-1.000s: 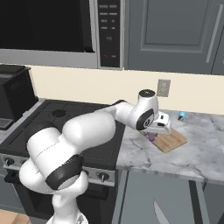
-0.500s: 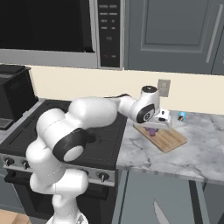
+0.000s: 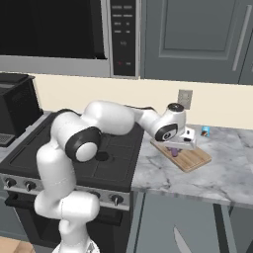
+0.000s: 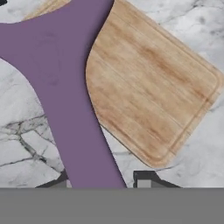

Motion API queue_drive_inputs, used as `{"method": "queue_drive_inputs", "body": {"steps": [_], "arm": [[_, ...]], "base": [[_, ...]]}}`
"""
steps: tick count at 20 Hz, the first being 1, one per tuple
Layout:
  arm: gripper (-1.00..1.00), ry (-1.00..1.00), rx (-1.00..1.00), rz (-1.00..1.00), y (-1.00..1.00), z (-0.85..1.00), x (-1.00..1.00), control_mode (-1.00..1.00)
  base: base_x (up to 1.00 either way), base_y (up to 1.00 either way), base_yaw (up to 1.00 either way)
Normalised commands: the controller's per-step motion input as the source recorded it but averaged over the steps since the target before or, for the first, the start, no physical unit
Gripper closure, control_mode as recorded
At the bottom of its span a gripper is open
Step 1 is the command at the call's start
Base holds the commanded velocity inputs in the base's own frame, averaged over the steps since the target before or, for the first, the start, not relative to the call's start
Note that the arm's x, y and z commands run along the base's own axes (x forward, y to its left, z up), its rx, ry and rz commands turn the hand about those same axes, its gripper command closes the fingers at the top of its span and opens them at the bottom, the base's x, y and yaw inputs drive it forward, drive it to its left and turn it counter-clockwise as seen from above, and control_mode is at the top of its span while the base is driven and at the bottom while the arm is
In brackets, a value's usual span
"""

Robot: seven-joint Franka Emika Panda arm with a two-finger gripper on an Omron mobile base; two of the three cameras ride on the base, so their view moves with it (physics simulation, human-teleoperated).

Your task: Open the drawer on the right and place the cutting tools on the cutting board.

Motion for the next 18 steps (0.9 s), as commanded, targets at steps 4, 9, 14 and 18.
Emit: {"method": "queue_drive_inputs", "body": {"steps": [4,9,14,18], "arm": [[1.00,0.00,0.00,0.01,-0.17,-0.02,0.49,-1.00],[1.00,0.00,0.00,0.01,-0.19,-0.16,0.47,-1.00],[1.00,0.00,0.00,0.02,-0.23,-0.31,0.38,-1.00],[-1.00,0.00,0.00,0.02,-0.13,-0.24,0.26,-1.00]], "base": [[0.00,0.00,0.00],[0.00,0.00,0.00],[0.00,0.00,0.00],[0.00,0.00,0.00]]}}
